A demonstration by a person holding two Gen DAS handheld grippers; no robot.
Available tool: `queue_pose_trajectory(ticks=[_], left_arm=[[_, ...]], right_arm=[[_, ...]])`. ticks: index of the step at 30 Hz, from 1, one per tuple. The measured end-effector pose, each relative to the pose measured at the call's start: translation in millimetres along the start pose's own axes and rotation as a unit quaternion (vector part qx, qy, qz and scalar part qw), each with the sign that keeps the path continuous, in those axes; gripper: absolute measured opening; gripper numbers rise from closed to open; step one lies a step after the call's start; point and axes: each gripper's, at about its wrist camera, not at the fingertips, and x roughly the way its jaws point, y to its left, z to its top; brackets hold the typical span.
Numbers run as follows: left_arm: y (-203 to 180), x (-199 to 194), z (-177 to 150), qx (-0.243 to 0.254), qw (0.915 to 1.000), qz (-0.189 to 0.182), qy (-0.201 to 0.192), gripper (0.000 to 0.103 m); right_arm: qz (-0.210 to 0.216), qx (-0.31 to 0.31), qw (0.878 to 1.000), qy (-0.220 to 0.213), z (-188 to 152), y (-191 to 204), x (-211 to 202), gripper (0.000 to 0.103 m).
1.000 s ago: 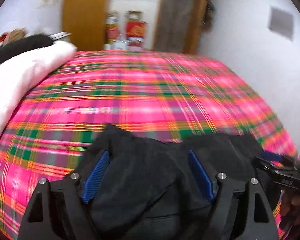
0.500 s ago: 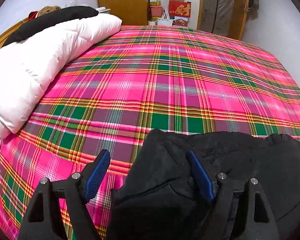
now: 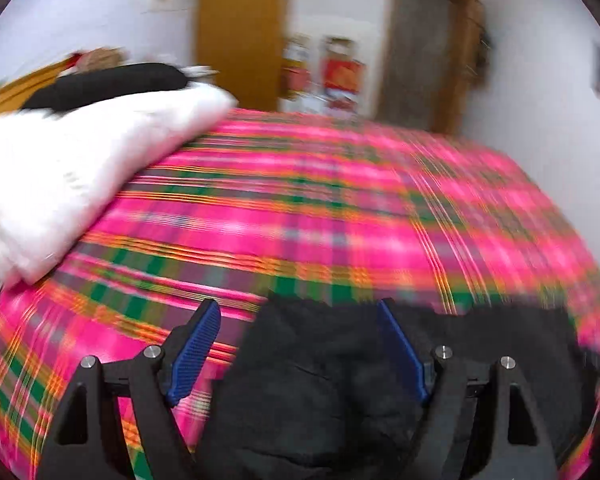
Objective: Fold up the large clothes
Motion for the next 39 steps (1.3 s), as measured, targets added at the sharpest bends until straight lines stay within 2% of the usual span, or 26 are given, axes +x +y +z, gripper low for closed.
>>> queue_pose_trajectory(ticks=[2, 4, 7, 13, 16, 20, 21, 23, 25, 27, 30, 32, 35, 39], left_arm=[[-0.5, 38.1, -11.6, 0.0, 0.9987, 0.011, 0.049, 0.081], [14.2, 71.5, -22.7, -0.033, 0.9957, 0.021, 0.084, 0.081], [34.9, 92.9, -32.3, -0.091, 0.9917, -0.003, 0.09, 0.083], [26.3, 105.0, -25.1, -0.074, 0.9916, 0.013, 0.105, 0.082], [16.5, 72.8, -18.7, -0.055, 0.9948, 0.029, 0.081, 0.081], [-5.2, 18.6, -4.5, -0.029, 0.9993, 0.021, 0.01, 0.081], [-15.3, 5.5, -0.9, -0.023, 0.9997, 0.006, -0.007, 0.08], [-42.4, -9.8, 3.6, -0.006, 0.9989, -0.041, -0.022, 0.08], [-80.2, -6.7, 4.3, 0.034, 0.9955, -0.088, -0.01, 0.08], [-115.6, 14.5, -2.1, 0.062, 0.9907, -0.119, 0.024, 0.08], [-145.5, 56.9, -15.2, 0.087, 0.9866, -0.111, 0.083, 0.08], [-150.3, 74.2, -19.1, 0.092, 0.9871, -0.1, 0.084, 0.082], [-144.9, 92.5, -15.7, 0.062, 0.9872, -0.104, 0.104, 0.082], [-146.4, 99.1, -21.3, 0.062, 0.9881, -0.096, 0.103, 0.083]], right_arm=[[0.0, 0.009, 1.0, 0.004, -3.7, -5.8, 8.3, 0.059], [0.004, 0.008, 1.0, 0.007, -7.2, -7.6, 12.9, 0.058], [0.001, -0.009, 1.0, 0.005, -8.9, -4.9, 22.1, 0.058], [-0.013, -0.009, 1.0, 0.003, -8.5, -1.3, 31.8, 0.058], [-0.021, -0.012, 1.0, 0.0, -2.1, 0.3, 13.1, 0.058], [0.002, 0.0, 0.999, -0.047, 3.4, 1.0, -27.4, 0.058], [0.008, -0.003, 0.998, -0.059, 5.0, 4.9, -35.8, 0.058], [0.018, -0.014, 0.998, -0.056, 10.2, 14.4, -33.7, 0.058], [0.012, -0.027, 0.999, -0.04, 12.2, 22.8, -17.5, 0.058], [0.0, -0.026, 1.0, -0.012, 9.6, 22.1, 6.4, 0.058], [-0.004, -0.01, 1.0, 0.0, 7.4, 15.5, 24.1, 0.057], [-0.006, -0.007, 1.0, 0.003, 8.0, 13.0, 31.3, 0.057], [-0.011, -0.011, 1.0, 0.003, 8.7, 11.6, 42.1, 0.057], [-0.022, -0.014, 1.0, 0.0, 4.8, 14.3, 48.1, 0.057]])
